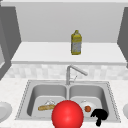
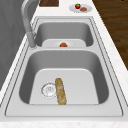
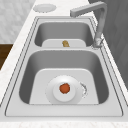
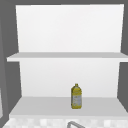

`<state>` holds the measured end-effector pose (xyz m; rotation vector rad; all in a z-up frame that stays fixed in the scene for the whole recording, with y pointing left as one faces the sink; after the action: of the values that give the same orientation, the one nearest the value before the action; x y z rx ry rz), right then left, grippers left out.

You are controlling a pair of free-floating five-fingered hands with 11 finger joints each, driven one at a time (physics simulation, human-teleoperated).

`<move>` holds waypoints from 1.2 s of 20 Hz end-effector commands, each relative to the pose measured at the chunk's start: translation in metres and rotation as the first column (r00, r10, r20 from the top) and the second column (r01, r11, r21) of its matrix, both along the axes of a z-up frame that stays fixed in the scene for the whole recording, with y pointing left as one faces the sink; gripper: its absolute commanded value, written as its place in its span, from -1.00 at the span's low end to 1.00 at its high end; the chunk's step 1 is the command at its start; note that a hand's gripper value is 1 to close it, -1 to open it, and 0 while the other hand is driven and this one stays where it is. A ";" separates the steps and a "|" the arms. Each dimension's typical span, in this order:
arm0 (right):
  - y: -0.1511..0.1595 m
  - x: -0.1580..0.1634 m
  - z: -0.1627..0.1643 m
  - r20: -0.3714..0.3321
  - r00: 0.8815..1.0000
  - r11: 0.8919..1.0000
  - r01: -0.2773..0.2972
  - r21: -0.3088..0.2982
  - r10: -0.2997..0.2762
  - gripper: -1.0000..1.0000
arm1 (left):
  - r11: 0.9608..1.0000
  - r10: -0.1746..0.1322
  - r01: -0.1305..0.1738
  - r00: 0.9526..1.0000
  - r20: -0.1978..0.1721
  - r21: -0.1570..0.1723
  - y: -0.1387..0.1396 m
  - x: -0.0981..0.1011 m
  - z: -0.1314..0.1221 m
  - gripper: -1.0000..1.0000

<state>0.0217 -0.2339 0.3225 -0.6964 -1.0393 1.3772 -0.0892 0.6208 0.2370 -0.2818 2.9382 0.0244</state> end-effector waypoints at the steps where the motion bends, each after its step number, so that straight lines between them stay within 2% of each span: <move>1: 0.000 0.000 0.000 0.000 1.000 1.000 0.000 0.000 0.000 0.00 | 0.992 0.003 0.003 0.999 -0.041 0.124 -0.008 0.000 -0.003 -1.00; 5: 0.000 0.000 0.000 0.000 1.000 1.000 0.000 0.000 0.000 0.00 | 0.988 0.003 0.006 0.998 -0.059 0.153 -0.016 -0.001 -0.003 -1.00; 15: 0.000 0.000 0.000 0.000 1.000 1.000 0.000 0.000 0.000 0.00 | 0.977 0.003 0.010 0.998 -0.060 0.212 -0.035 -0.001 0.006 -1.00; 24: 0.000 0.000 0.000 0.000 1.000 1.000 0.000 0.000 0.000 0.00 | 0.976 0.003 0.011 0.998 -0.062 0.219 -0.063 -0.002 0.026 -1.00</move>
<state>0.0217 -0.2339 0.3225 -0.6964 -1.0393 1.3772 -0.0908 0.5674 0.2552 -0.2600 2.9487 0.2017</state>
